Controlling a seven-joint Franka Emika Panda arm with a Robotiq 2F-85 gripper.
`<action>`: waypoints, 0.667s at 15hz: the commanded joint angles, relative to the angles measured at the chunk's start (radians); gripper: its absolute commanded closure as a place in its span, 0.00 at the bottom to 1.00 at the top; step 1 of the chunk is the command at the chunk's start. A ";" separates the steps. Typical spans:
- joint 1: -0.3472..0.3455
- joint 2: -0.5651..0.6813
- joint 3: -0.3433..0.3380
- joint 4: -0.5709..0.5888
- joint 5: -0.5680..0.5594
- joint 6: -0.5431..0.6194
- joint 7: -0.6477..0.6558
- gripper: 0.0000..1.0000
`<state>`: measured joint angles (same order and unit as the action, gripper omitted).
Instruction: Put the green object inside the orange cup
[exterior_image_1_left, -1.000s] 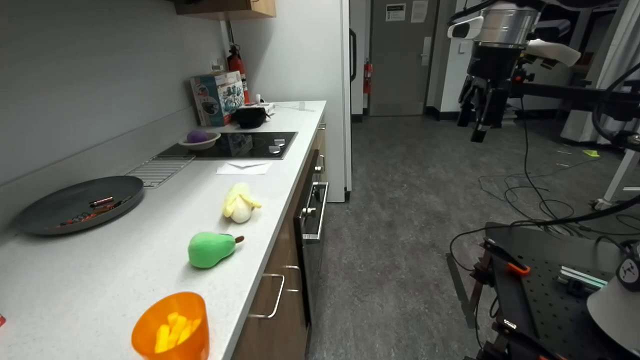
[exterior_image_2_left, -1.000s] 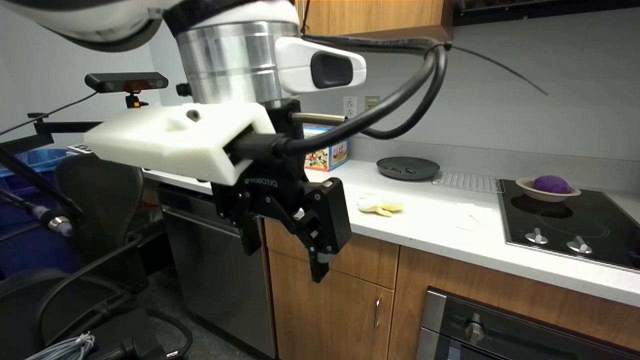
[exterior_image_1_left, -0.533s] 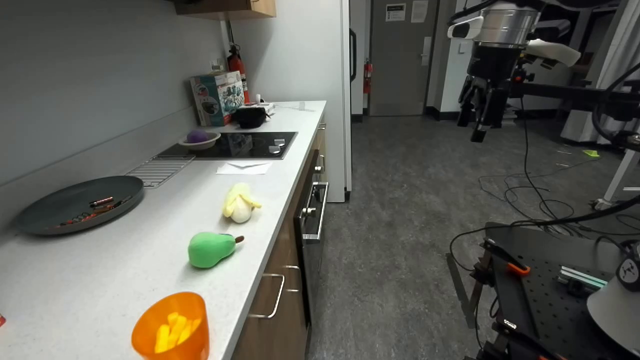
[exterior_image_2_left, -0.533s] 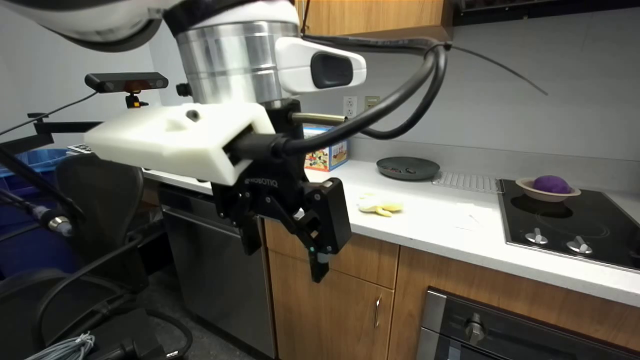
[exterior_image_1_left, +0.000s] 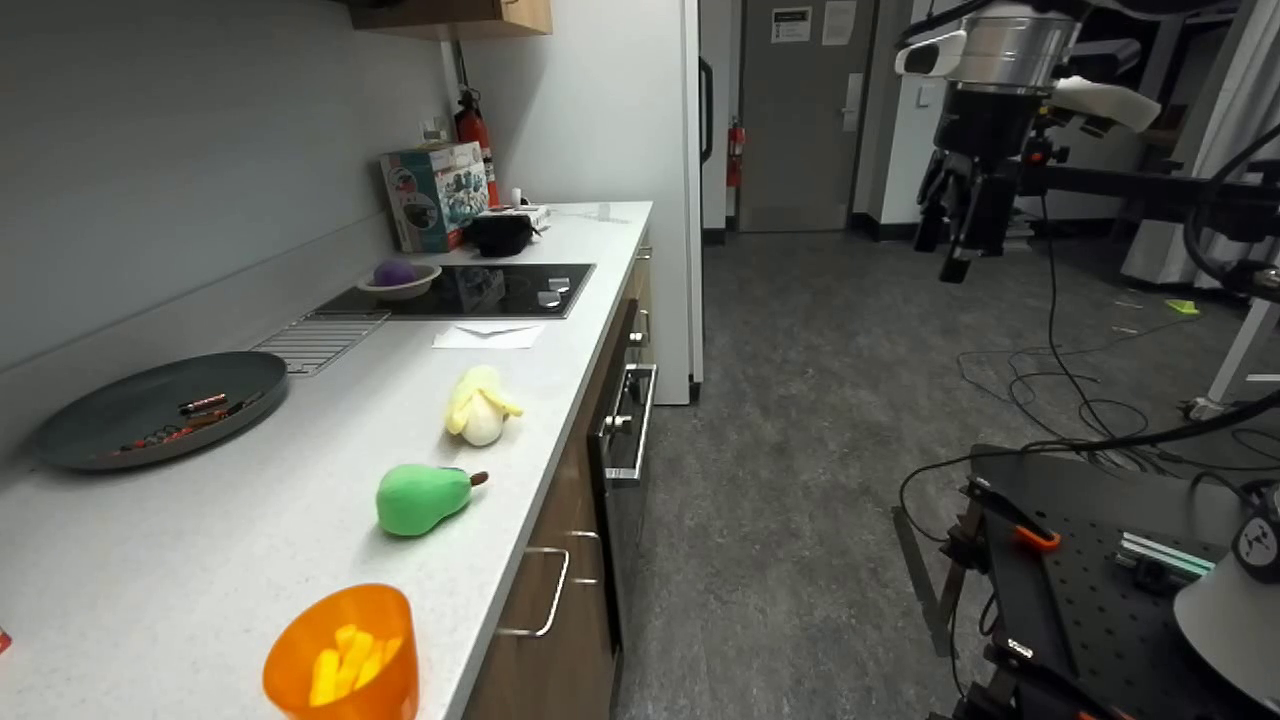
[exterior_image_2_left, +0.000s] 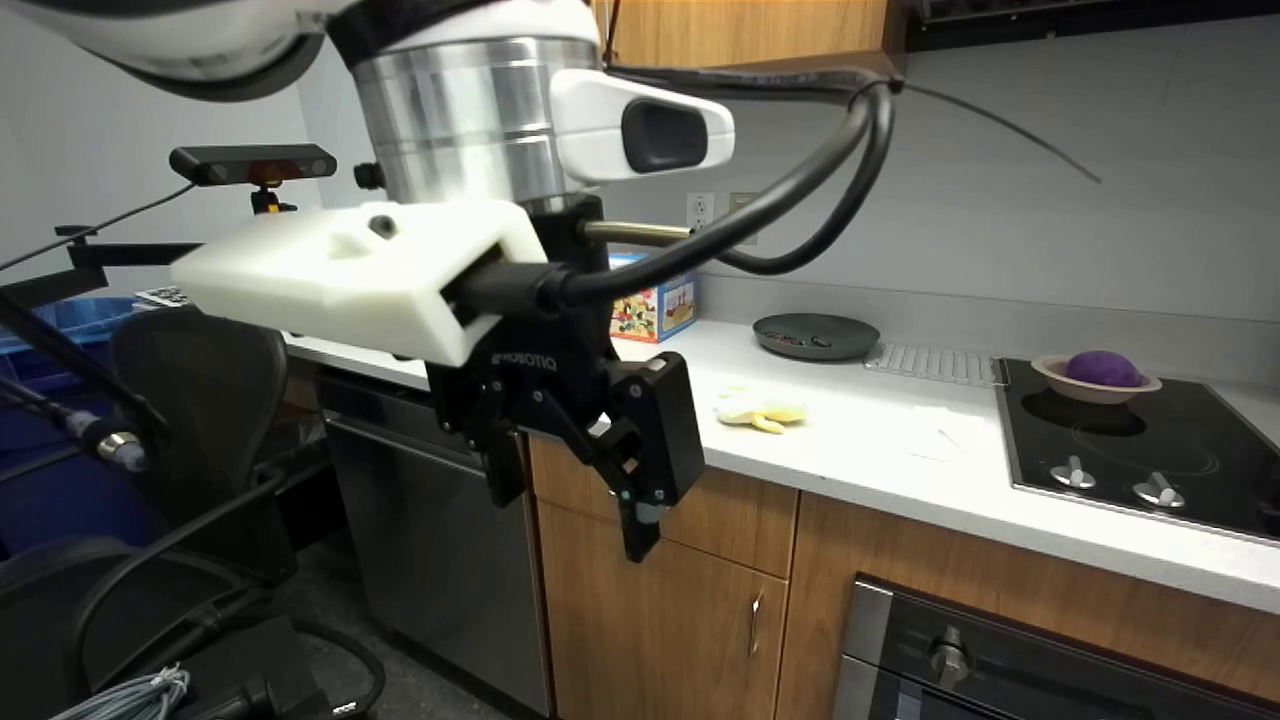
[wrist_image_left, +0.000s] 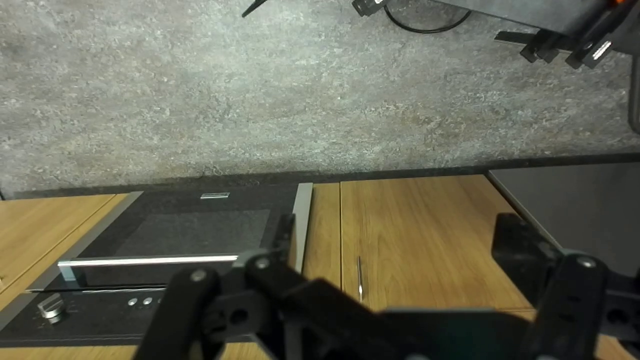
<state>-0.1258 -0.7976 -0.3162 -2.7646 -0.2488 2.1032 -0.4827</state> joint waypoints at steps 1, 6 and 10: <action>-0.007 0.005 0.007 0.002 0.005 0.030 0.013 0.00; -0.008 0.005 0.008 0.002 0.003 0.033 0.010 0.00; -0.005 0.001 0.006 0.002 0.005 0.020 0.001 0.00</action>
<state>-0.1258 -0.7974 -0.3161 -2.7644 -0.2486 2.1256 -0.4786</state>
